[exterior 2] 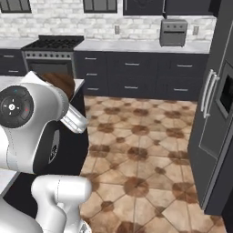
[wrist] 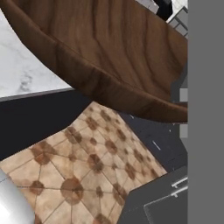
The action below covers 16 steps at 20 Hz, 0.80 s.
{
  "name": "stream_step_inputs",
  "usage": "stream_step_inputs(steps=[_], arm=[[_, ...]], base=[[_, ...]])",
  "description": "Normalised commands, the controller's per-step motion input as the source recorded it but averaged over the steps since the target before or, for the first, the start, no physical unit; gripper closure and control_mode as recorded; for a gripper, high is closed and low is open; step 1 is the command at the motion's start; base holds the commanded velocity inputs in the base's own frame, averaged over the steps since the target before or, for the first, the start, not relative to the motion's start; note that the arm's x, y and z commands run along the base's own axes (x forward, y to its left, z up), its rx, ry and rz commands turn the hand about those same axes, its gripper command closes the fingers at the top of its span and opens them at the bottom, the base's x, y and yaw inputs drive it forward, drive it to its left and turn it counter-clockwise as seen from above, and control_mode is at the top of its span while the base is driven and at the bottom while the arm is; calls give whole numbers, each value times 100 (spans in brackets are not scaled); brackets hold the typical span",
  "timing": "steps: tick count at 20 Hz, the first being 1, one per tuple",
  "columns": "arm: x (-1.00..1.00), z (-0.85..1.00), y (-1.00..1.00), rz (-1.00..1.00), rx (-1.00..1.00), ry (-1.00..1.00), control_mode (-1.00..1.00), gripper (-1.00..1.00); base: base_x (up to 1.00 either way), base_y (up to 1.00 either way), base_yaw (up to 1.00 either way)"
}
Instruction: Take the smaller bowl and place it next to the appetizer plate on the dining counter , and place the larger bowl next to the plate with cooked food.
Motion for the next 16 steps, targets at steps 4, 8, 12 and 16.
stream_step_inputs(steps=[4,8,12,16], arm=[[0,0,0,0,0,0,100,100],[0,0,0,0,0,0,100,100],[0,0,0,0,0,0,100,100],[0,0,0,0,0,0,100,100]], base=[[-100,6,-1],[-100,5,-1],[-100,4,0],[-100,5,0]])
